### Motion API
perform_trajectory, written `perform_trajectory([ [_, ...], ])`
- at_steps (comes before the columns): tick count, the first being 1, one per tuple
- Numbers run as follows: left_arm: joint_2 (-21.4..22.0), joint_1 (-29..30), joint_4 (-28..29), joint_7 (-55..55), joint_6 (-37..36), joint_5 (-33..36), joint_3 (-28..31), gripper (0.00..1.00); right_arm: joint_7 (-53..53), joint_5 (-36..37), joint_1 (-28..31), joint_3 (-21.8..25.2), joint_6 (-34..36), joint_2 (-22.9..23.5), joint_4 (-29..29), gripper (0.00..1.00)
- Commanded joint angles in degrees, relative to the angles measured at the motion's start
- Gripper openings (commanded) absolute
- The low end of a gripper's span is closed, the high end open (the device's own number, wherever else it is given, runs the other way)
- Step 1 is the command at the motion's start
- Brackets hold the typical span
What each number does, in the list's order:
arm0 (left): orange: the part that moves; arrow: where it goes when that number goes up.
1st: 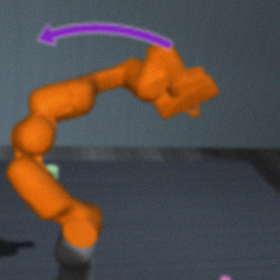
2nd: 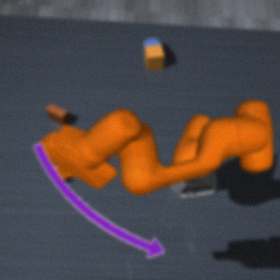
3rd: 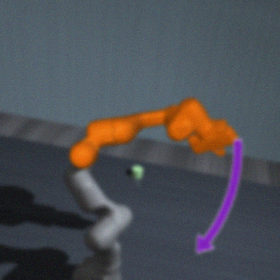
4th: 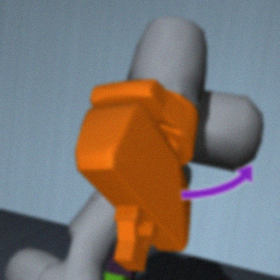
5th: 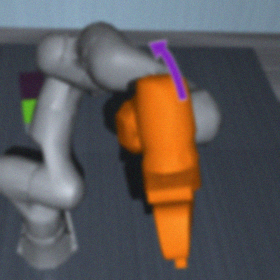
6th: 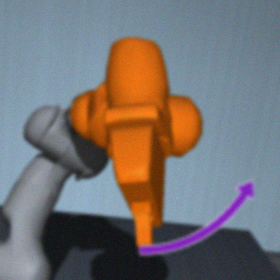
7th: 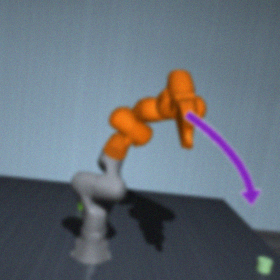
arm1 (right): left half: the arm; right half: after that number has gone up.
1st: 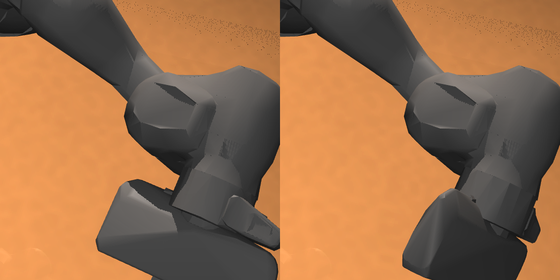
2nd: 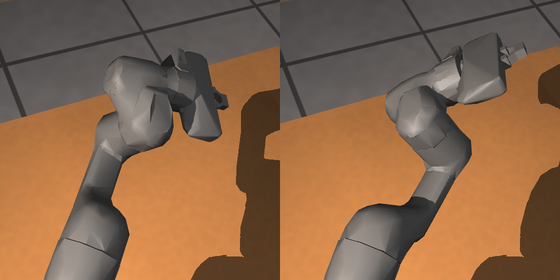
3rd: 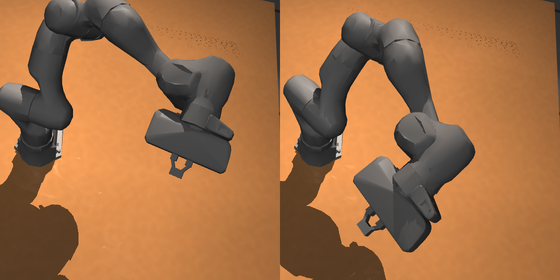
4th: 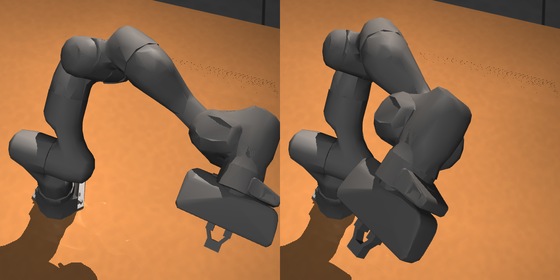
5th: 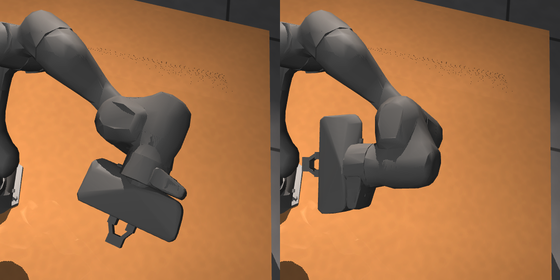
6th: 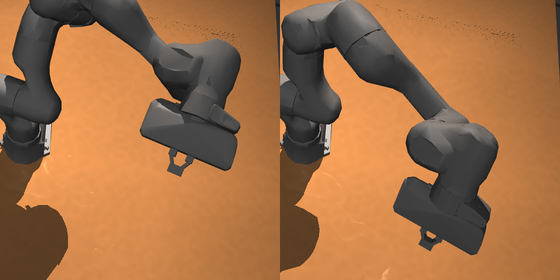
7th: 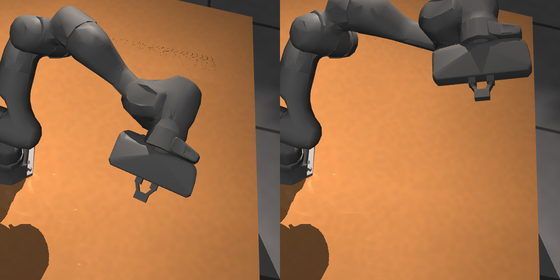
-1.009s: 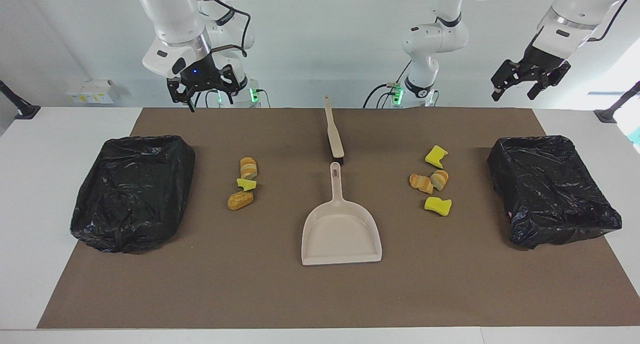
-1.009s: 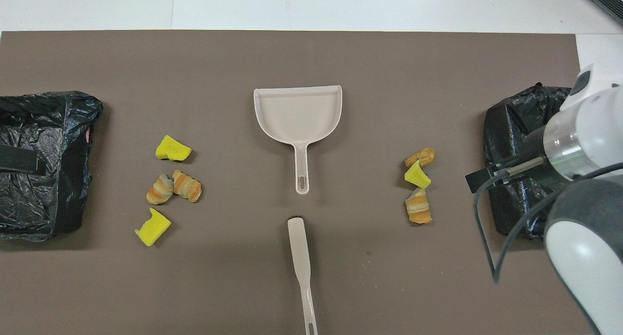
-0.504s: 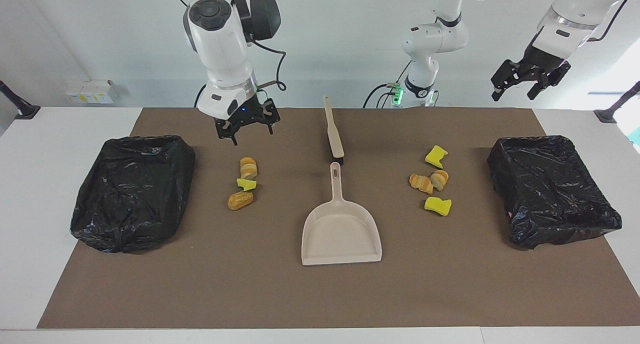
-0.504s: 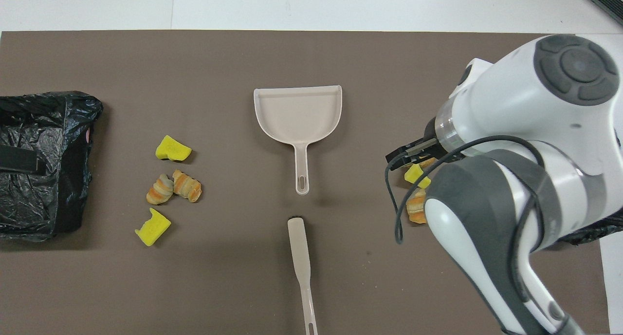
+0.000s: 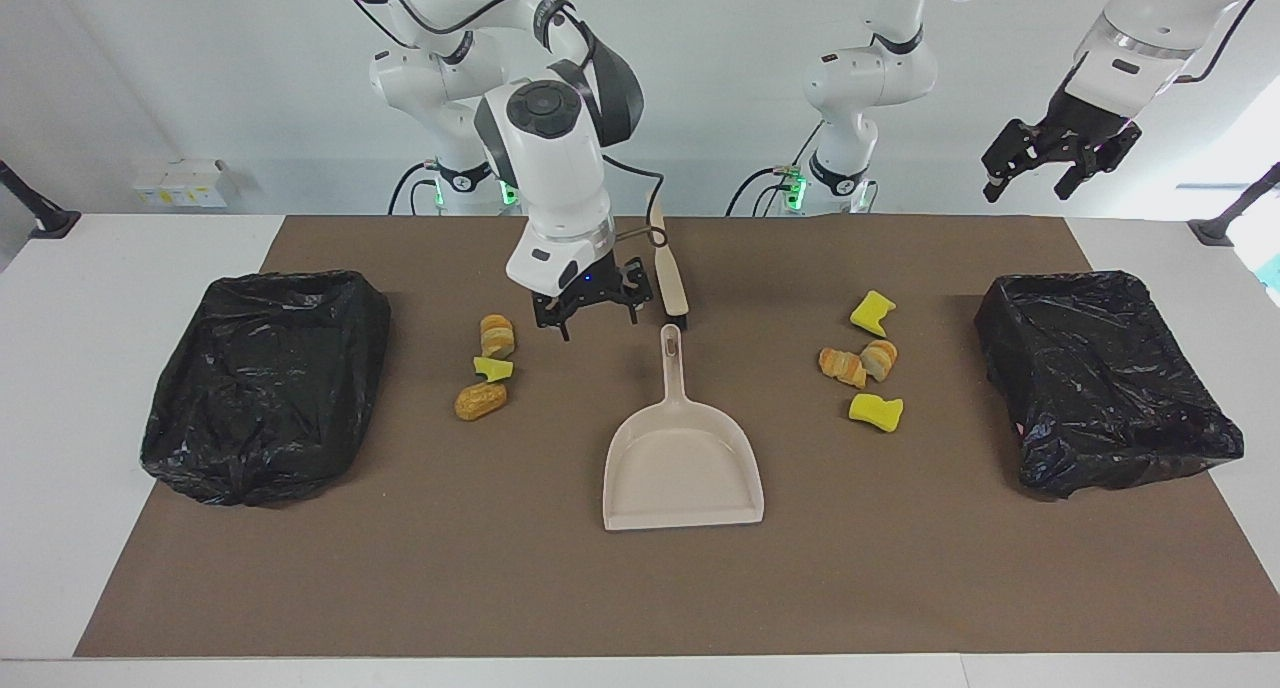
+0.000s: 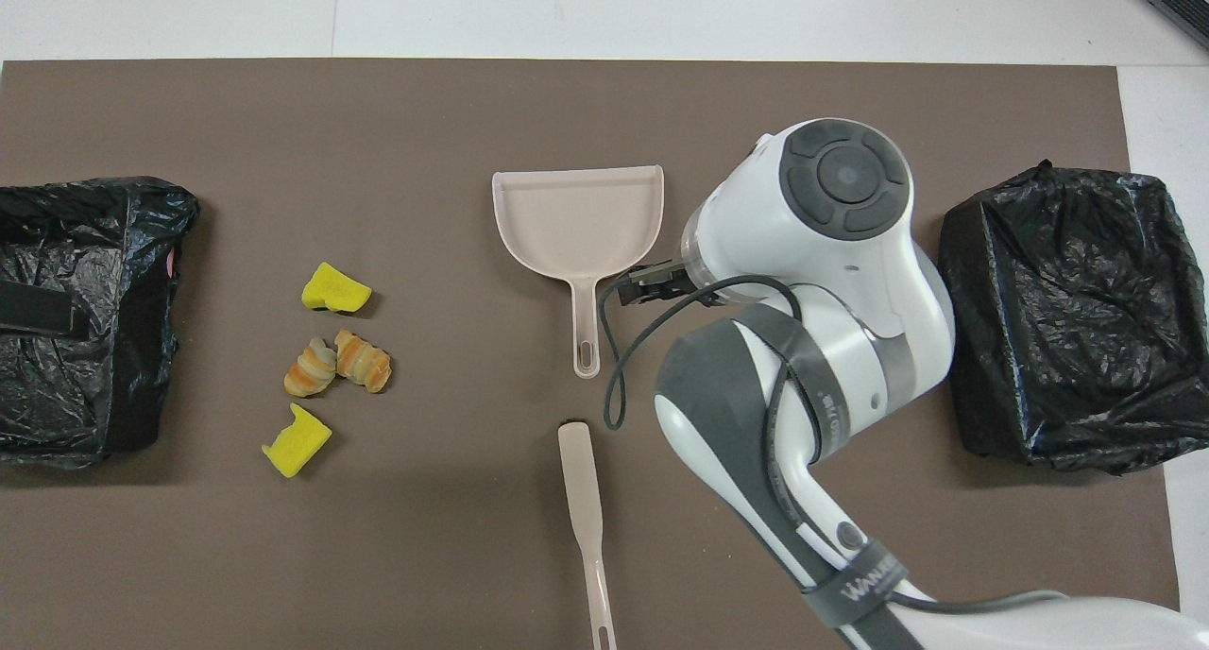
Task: Sweep and dump trash in bin
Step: 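Reach the right gripper to the dustpan handle and grasp it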
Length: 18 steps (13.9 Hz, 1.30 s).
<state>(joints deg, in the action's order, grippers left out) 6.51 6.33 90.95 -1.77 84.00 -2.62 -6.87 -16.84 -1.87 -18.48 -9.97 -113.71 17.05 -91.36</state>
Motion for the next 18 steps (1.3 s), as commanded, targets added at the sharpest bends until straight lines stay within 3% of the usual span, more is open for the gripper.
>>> perform_trajectory([
  [1,0.61,-0.44,0.37,-0.07,0.46,0.60,0.10,1.00,-6.69,2.21,-3.03,0.13,-3.87,5.17,3.63,1.00],
  [5,0.70,-0.52,0.54,-0.16,0.63,0.60,0.10,1.00,-13.64,7.31,-7.17,0.13,-9.94,10.45,4.17,1.00],
  [11,2.63,-0.96,5.10,0.28,1.68,0.25,-0.07,1.00,-17.70,7.59,-8.06,0.04,-12.06,8.89,-3.11,0.97],
  [14,4.04,-1.05,8.45,0.28,3.53,-0.11,-0.25,1.00,-17.79,6.89,-7.80,-0.05,-12.06,7.48,-6.19,0.79],
  [17,4.22,-1.05,8.98,0.37,4.06,-0.11,-0.34,1.00,-17.70,6.80,-7.79,-0.05,-11.80,6.42,-7.78,0.53],
  [18,4.22,-1.05,8.98,0.37,4.06,-0.11,-0.34,1.00,-17.70,6.80,-7.97,-0.05,-11.71,6.42,-7.70,0.37],
])
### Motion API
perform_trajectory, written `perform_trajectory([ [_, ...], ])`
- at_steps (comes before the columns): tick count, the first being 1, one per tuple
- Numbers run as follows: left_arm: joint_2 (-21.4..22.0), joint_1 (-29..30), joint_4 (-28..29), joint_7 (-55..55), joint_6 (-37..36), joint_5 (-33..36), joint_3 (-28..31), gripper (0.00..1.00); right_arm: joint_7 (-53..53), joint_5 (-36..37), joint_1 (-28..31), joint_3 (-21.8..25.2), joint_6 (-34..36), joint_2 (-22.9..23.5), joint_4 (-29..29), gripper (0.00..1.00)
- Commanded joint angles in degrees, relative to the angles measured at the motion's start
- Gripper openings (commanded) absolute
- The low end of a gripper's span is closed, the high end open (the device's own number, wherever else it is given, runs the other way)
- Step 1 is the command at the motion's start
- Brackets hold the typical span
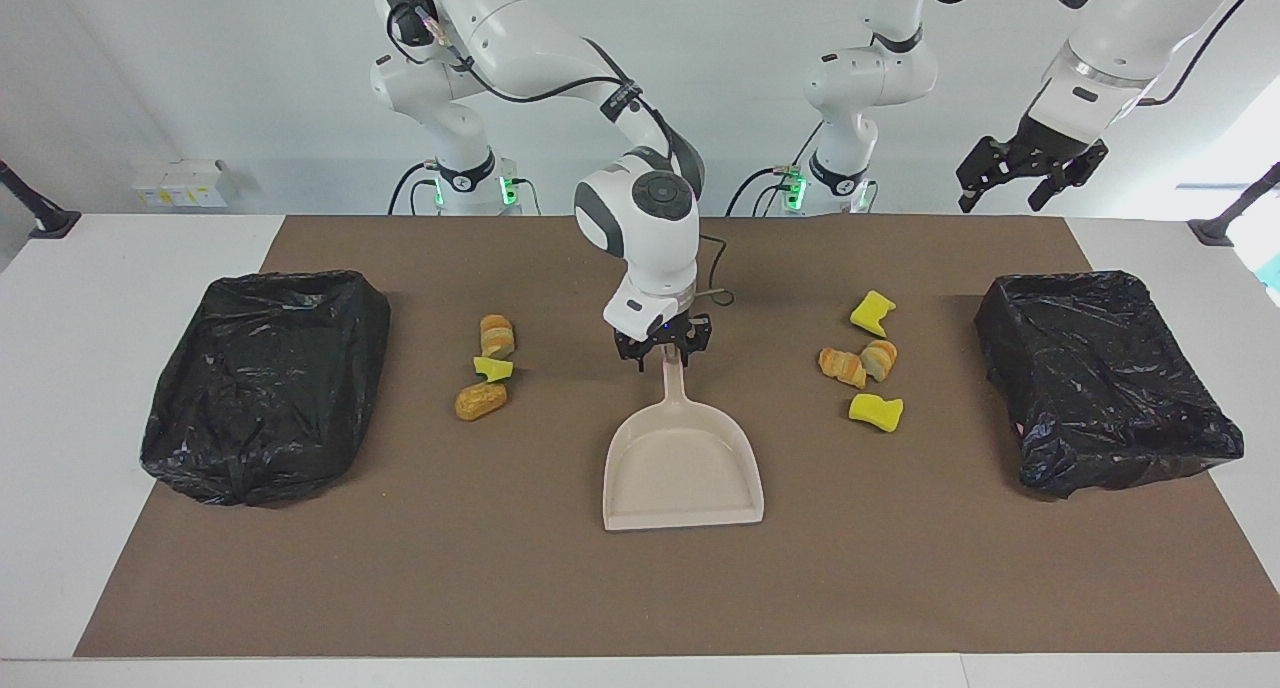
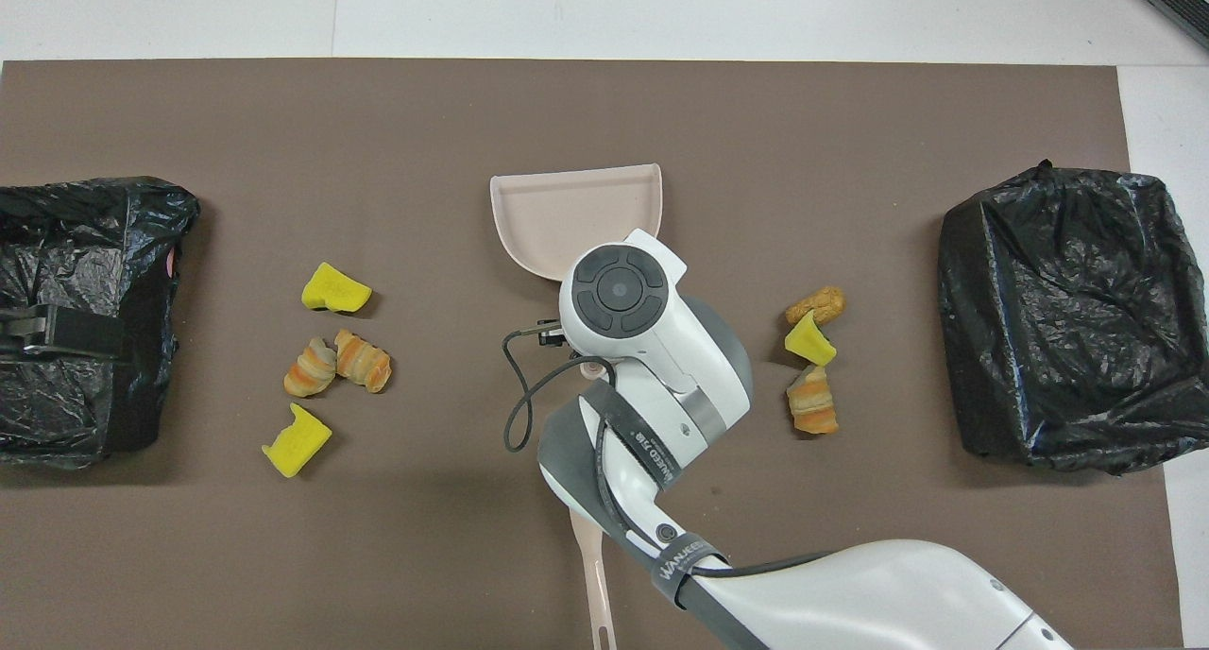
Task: Sweep and dump trash in bin
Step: 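Reach the right gripper to the dustpan handle and grasp it, then drag the dustpan beside the trash pile while the left gripper grasps the brush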
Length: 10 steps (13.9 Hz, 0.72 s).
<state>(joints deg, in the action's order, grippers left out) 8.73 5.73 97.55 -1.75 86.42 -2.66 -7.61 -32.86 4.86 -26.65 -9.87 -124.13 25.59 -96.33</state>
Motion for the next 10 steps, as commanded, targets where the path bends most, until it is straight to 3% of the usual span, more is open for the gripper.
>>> perform_trajectory([
  [1,1.99,-0.45,2.47,0.34,1.73,-0.07,0.41,1.00,-1.51,0.15,0.11,-0.23,-1.37,-2.12,-2.63,0.20],
  [2,1.99,-0.54,2.73,0.34,1.82,-0.16,0.32,1.00,-1.42,0.15,0.11,-0.23,-1.37,-2.04,-2.37,0.01],
  [6,2.60,-4.31,5.62,0.26,3.31,-0.24,0.32,1.00,-0.45,0.15,0.46,-0.23,-0.58,-3.44,-1.49,0.00],
  [10,6.46,-9.58,12.90,-0.53,3.22,-0.24,0.32,1.00,9.10,-0.03,3.53,-0.41,0.82,-7.13,-1.49,0.00],
])
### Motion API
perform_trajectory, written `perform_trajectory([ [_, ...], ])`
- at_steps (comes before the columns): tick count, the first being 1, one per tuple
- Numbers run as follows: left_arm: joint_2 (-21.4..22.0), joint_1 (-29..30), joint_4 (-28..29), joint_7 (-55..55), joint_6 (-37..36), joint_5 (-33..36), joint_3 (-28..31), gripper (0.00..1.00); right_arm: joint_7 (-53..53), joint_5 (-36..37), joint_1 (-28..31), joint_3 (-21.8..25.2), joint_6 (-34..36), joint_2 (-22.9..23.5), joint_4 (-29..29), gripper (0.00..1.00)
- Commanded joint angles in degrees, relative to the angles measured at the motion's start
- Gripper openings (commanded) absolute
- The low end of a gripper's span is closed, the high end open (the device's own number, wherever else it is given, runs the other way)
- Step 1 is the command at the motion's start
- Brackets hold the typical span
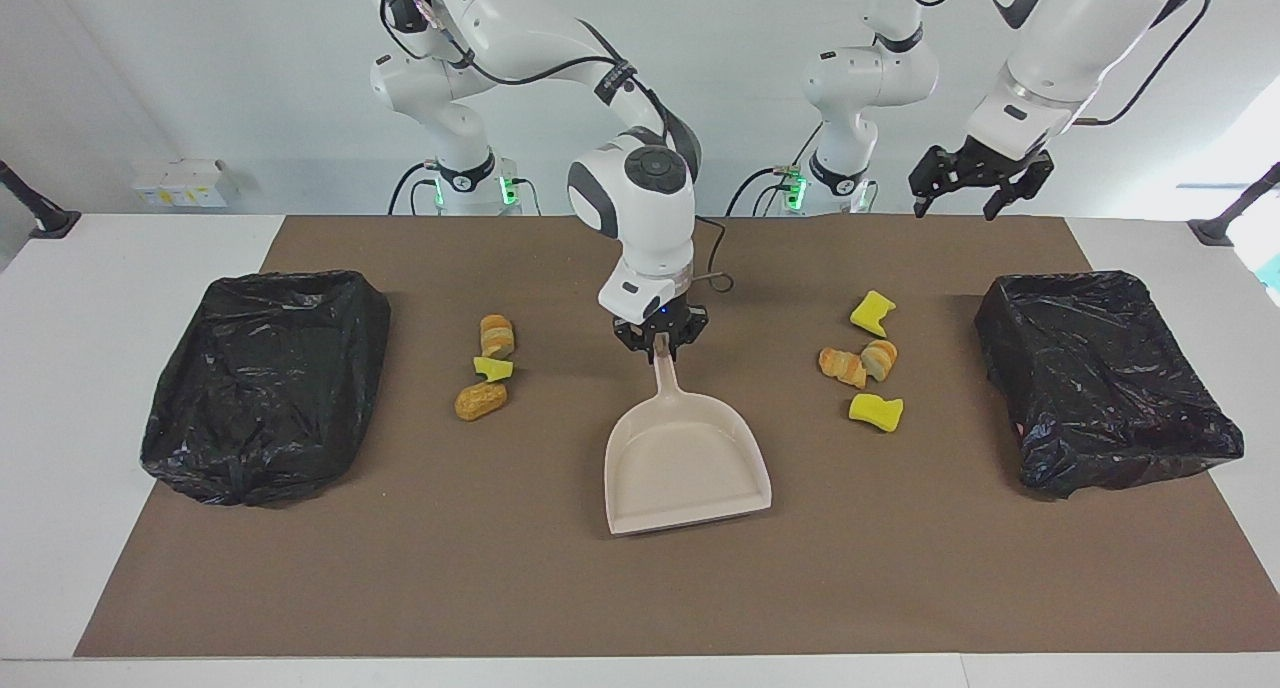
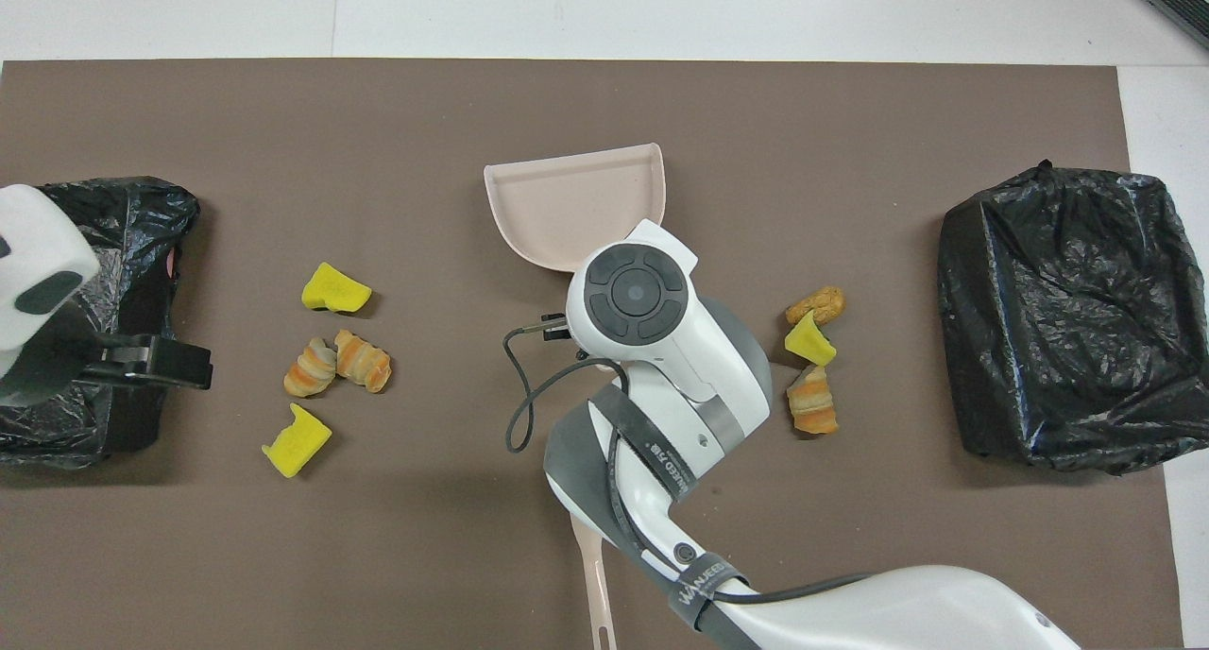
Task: Sweep and dump trash in bin
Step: 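Drag the dustpan beside the trash pile while the left gripper grasps the brush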
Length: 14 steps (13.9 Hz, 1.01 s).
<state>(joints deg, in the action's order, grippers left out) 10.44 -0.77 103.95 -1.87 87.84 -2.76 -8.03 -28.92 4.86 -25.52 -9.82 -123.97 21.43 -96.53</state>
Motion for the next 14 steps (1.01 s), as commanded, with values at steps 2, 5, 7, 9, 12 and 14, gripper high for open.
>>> perform_trajectory([
  [2,7.66,-8.69,13.00,-2.25,2.94,-0.23,0.73,1.00,12.27,-2.38,4.59,-0.38,3.63,-4.98,-1.29,0.00],
  [5,8.11,-17.13,18.29,-10.50,8.90,-0.93,0.64,1.00,26.06,-3.72,9.16,-0.38,8.82,-7.36,-1.12,0.00],
  [7,7.32,-22.49,20.84,-17.61,15.31,-3.47,0.64,1.00,35.90,-3.81,12.41,-0.46,12.16,-8.24,-1.03,0.00],
  [9,4.79,-29.42,22.52,-25.60,20.68,-3.75,0.64,1.00,44.96,-3.81,14.87,-0.38,14.71,-8.94,-1.03,0.00],
  [12,-2.93,-37.87,22.97,-32.39,27.53,-3.75,0.64,1.00,57.09,-3.63,18.04,-0.20,20.06,-9.30,-1.03,0.00],
  [14,-7.78,-41.14,24.19,-39.23,34.73,-3.75,0.64,1.00,66.05,-3.19,20.41,-0.20,22.18,-9.56,-1.20,0.00],
])
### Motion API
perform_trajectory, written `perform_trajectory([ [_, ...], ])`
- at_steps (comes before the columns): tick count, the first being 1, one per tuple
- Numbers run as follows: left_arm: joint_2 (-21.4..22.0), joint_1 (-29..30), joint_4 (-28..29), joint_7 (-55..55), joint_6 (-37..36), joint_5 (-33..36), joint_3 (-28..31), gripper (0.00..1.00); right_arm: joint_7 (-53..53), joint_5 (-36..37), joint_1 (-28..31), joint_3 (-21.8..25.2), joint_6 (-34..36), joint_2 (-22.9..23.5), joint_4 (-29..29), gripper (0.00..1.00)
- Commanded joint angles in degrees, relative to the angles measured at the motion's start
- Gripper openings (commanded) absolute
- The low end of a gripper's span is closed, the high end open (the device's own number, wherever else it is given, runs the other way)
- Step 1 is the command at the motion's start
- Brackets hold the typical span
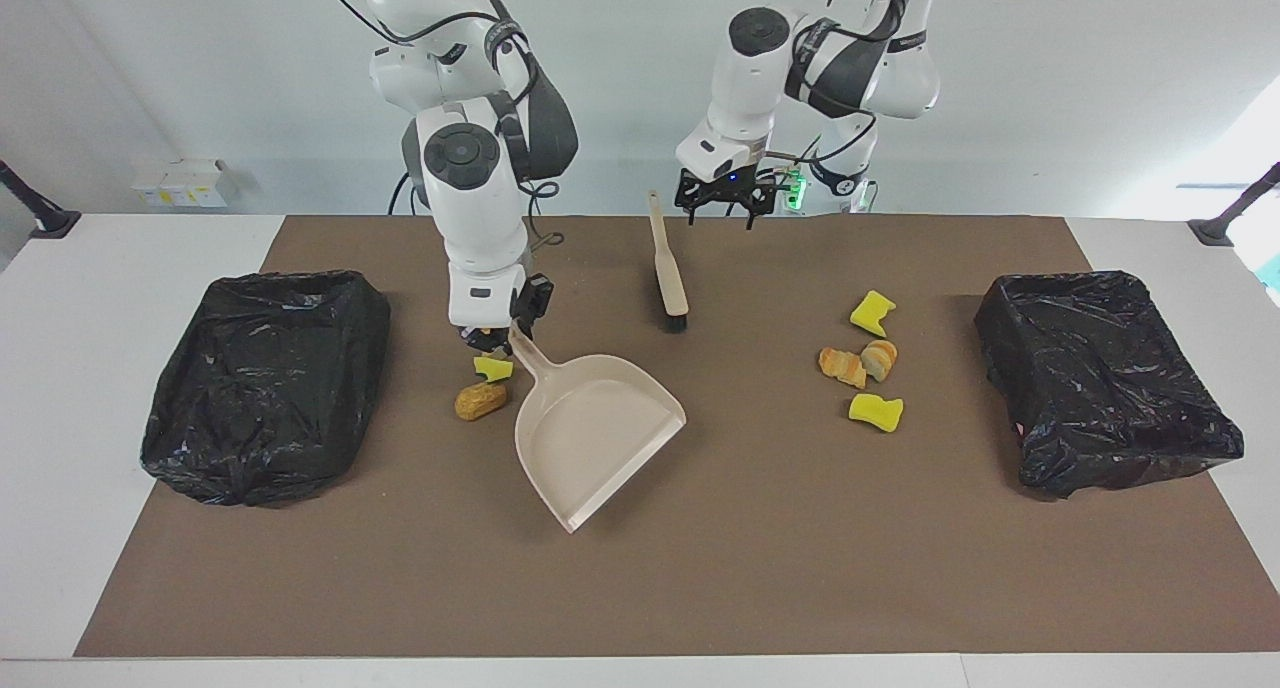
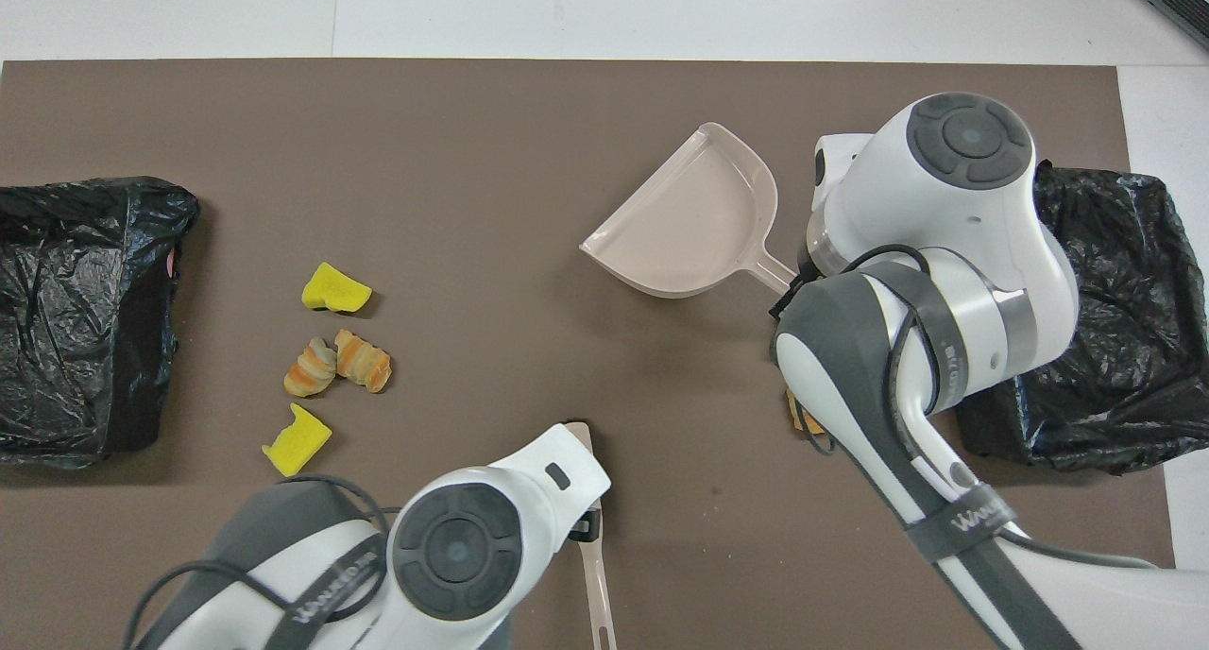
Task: Sweep and dump trash in bin
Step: 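Drag the dustpan beside the trash pile while the left gripper grasps the brush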
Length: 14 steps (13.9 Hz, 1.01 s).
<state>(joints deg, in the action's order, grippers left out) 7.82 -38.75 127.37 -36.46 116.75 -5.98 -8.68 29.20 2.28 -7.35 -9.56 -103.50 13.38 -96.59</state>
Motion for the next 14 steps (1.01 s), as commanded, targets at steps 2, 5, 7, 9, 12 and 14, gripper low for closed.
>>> perform_trajectory([
  [2,-5.72,-5.19,3.57,-8.27,10.15,-0.52,1.30,1.00,15.85,0.26,3.12,-0.37,3.56,-1.78,-1.41,0.00],
  [5,-4.93,-9.75,7.09,-12.22,10.86,-0.52,1.21,1.00,24.48,5.95,2.43,-0.46,4.01,-3.27,-3.33,0.00],
  [7,-4.05,-11.69,7.89,-14.86,10.78,-0.52,1.21,1.00,28.87,8.18,1.72,-0.46,3.22,-4.32,-5.44,0.00],
  [9,-3.08,-13.35,8.94,-15.49,10.69,-0.52,1.21,1.00,33.45,8.53,1.90,-0.37,1.56,-5.03,-7.20,0.00],
  [12,-2.64,-13.45,9.47,-15.49,11.04,-0.52,1.21,1.00,35.49,8.88,2.33,-0.37,-0.56,-6.00,-9.49,0.00],
  [14,-3.60,-13.80,9.65,-15.66,12.26,-0.52,1.21,1.00,35.49,8.88,2.25,-0.37,-0.65,-6.17,-9.58,0.00],
])
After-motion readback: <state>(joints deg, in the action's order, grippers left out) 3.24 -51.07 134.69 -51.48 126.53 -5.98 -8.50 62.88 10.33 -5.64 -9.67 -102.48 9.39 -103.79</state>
